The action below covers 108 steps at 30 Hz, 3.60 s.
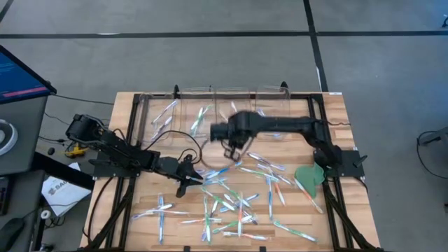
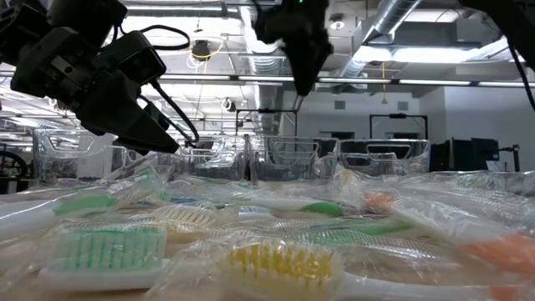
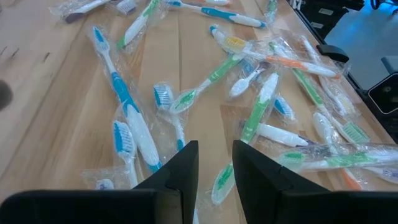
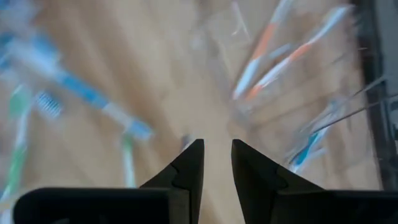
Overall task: Pick & Place Toothbrushes
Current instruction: Put the orange toothbrush into the middle right transparent bin
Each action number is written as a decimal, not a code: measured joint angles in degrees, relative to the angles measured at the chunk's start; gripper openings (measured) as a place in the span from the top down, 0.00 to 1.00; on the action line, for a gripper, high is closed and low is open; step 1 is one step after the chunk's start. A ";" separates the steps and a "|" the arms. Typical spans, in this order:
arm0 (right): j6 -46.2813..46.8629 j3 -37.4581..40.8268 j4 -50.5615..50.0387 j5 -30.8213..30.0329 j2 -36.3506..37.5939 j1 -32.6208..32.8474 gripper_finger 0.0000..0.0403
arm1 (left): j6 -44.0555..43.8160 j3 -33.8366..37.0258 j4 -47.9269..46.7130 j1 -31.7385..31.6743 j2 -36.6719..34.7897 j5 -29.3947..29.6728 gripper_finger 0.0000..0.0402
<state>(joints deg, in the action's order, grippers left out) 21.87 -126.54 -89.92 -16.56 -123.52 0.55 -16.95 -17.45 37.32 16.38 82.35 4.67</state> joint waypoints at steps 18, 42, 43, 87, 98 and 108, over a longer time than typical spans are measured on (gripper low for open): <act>1.59 -0.04 -0.10 -1.72 0.00 24.76 0.81 | 0.00 0.00 0.00 0.00 0.00 0.00 0.77; -7.04 1.42 12.45 -7.45 -0.37 28.20 0.81 | 1.51 0.00 0.24 0.00 0.00 0.02 0.77; -7.04 1.42 12.41 -7.41 -0.46 28.03 0.81 | 1.53 0.00 0.24 0.00 0.00 0.02 0.77; 32.97 57.20 16.46 -13.68 39.60 27.92 0.81 | 1.51 0.50 0.42 0.00 0.00 0.15 0.77; 42.60 74.71 37.78 -1.21 48.61 27.94 0.81 | 1.53 0.48 1.72 0.00 0.00 1.36 0.77; 46.16 75.14 40.28 12.18 38.89 25.90 0.75 | 1.51 0.84 1.70 0.00 0.00 1.36 0.77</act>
<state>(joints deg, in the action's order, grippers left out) 68.03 -51.40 -49.64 -4.38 -84.64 26.44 -15.44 -16.61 39.02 16.38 82.35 6.02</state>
